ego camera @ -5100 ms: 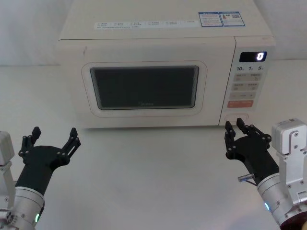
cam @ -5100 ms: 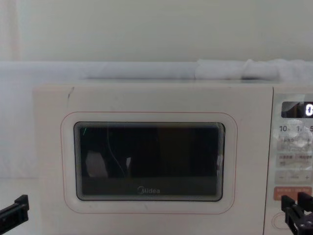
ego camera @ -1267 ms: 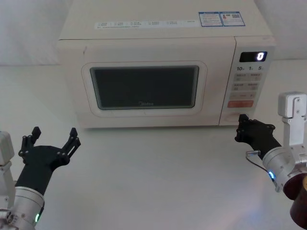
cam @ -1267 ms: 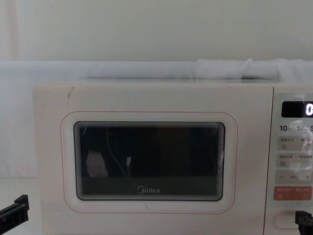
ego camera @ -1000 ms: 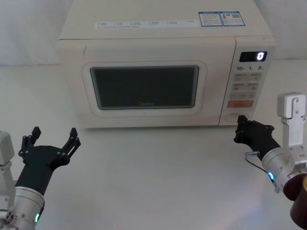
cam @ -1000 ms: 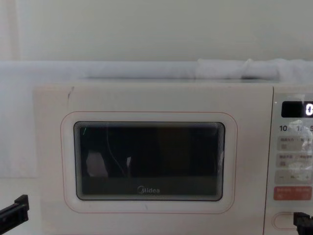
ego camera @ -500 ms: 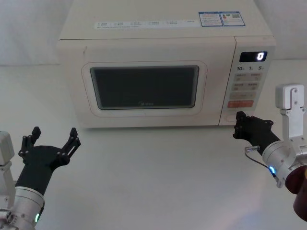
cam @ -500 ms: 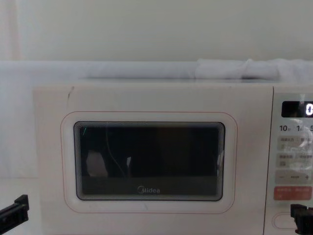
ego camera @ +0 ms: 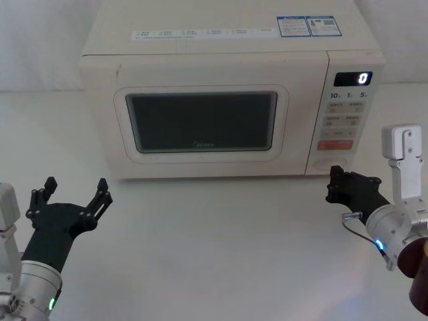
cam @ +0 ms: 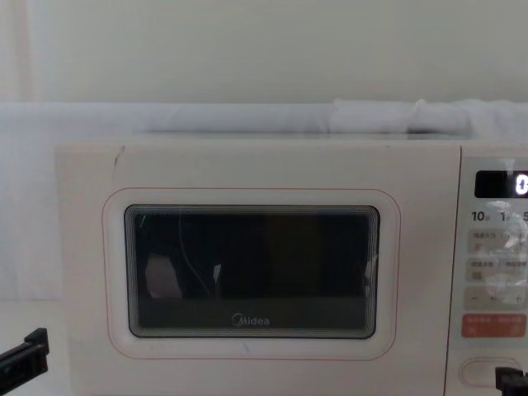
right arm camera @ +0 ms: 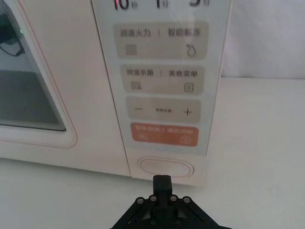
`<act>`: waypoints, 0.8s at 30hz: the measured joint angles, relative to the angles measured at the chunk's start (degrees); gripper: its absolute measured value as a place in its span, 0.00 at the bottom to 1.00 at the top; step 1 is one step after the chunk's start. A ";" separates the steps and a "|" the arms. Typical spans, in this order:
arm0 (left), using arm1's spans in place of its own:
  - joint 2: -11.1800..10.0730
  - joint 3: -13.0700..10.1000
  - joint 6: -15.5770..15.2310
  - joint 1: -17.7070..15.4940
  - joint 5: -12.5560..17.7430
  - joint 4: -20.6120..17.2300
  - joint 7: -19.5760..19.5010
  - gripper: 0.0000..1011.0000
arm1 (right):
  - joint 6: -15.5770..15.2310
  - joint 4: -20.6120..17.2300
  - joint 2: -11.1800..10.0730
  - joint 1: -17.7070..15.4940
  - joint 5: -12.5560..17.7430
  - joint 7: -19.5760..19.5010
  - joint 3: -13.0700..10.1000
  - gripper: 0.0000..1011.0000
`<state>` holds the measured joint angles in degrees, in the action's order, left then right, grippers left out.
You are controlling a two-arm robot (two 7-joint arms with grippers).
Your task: Press the button to open the microwave door with one hand; close the microwave door with the other hand.
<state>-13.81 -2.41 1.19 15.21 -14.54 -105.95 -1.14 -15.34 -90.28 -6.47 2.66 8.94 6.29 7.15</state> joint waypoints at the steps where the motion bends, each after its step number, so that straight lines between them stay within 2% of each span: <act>1: 0.00 0.00 0.00 0.00 0.00 0.00 0.00 0.99 | 0.15 0.25 0.06 0.06 -0.02 -0.01 -0.02 0.00; 12: 0.00 0.00 0.00 0.00 0.00 0.00 0.00 0.99 | 2.05 3.37 1.11 1.51 -0.13 -0.45 -0.46 0.00; 24: 0.00 0.00 0.00 0.00 0.00 0.00 0.00 0.99 | 2.73 4.11 1.38 2.23 -0.33 -0.42 -0.60 0.00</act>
<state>-13.81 -2.41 1.19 15.21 -14.54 -105.95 -1.14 -12.60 -86.17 -5.09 4.89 8.61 5.87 6.55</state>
